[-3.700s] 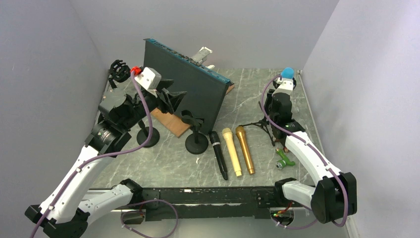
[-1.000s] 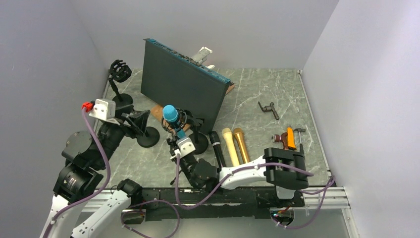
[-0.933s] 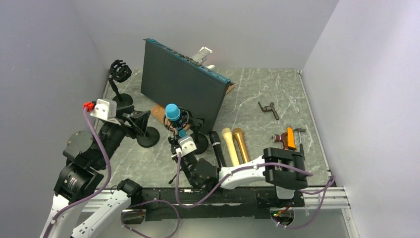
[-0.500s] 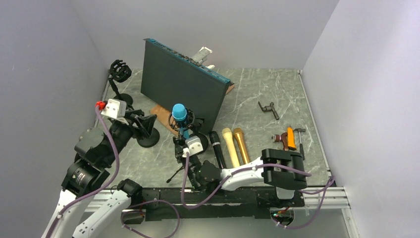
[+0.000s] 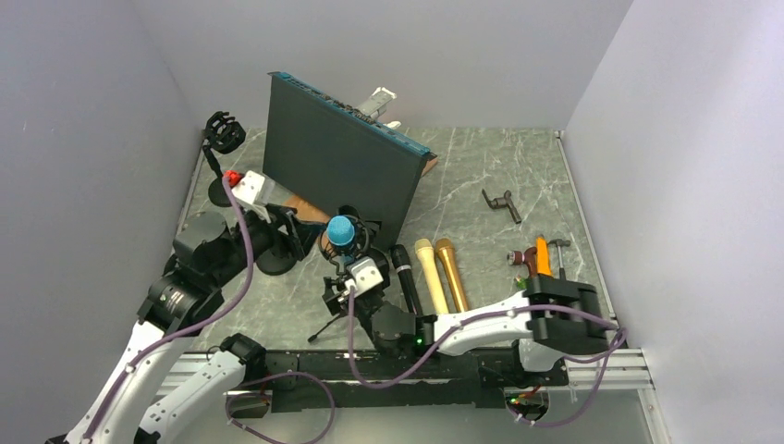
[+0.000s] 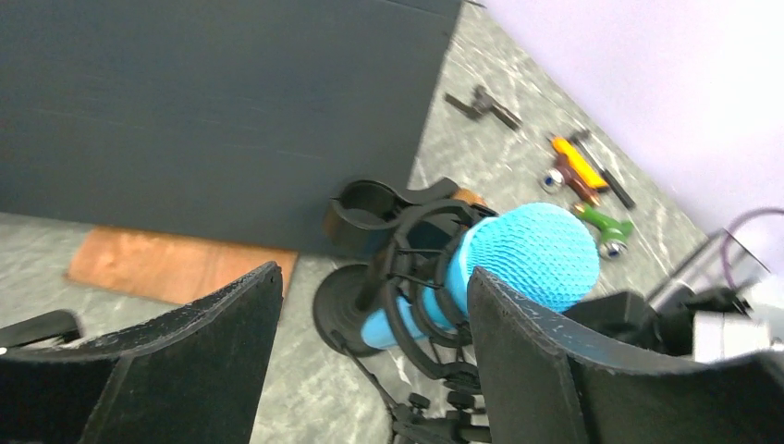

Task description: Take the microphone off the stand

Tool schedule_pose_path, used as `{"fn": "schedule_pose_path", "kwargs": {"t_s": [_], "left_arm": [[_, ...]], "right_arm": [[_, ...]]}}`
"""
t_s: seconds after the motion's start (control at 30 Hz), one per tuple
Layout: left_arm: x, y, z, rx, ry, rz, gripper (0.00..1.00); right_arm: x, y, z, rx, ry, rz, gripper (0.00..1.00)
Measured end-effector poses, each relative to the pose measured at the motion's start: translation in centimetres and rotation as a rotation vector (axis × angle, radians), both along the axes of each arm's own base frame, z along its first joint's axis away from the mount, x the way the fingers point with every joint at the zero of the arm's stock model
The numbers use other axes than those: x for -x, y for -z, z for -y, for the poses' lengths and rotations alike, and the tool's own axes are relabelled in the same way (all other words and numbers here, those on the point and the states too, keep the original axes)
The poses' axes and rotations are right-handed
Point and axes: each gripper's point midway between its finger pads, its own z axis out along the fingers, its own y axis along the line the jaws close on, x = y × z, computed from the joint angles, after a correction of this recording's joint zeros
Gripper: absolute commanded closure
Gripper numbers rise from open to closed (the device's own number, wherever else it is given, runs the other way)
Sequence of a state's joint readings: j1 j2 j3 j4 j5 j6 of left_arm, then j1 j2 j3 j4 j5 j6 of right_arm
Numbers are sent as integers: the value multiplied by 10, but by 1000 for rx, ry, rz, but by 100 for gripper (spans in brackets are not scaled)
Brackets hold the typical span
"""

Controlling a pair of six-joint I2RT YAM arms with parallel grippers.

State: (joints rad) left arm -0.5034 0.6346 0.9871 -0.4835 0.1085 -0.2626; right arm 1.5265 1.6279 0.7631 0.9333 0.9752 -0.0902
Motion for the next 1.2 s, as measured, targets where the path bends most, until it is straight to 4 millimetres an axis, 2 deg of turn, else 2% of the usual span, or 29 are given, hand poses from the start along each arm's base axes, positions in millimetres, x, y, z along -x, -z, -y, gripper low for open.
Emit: {"fn": "schedule_pose_path", "kwargs": {"t_s": [0.13,0.23,0.37,0.5,0.63,0.8,0.93,1.1,1.2], "left_arm": [[9,2,20,5,129,-16,23],[19,-2,32,13,223,3,24],[26,-8,42,3,313,34,24],[20,-10,55,-25,379,28,29],[15,-1,65,-51,428,0,37],[17,12,76,-96,483,-36,47],[18,12,78,-125,488,-24,62],[17,12,78,-142,477,-17,83],[16,8,77,-149,467,-19,89]], "right_arm": [[8,-18,7,-39,-58,-57,5],[17,-21,15,-51,-109,-109,2],[27,-9,30,-35,-167,-174,0],[38,12,42,-10,-224,-234,0],[44,22,54,-7,-244,-276,0],[44,4,71,-80,-240,-286,0],[40,-4,87,-140,-215,-294,0],[36,1,104,-161,-173,-315,0],[34,2,111,-168,-151,-324,0]]}}
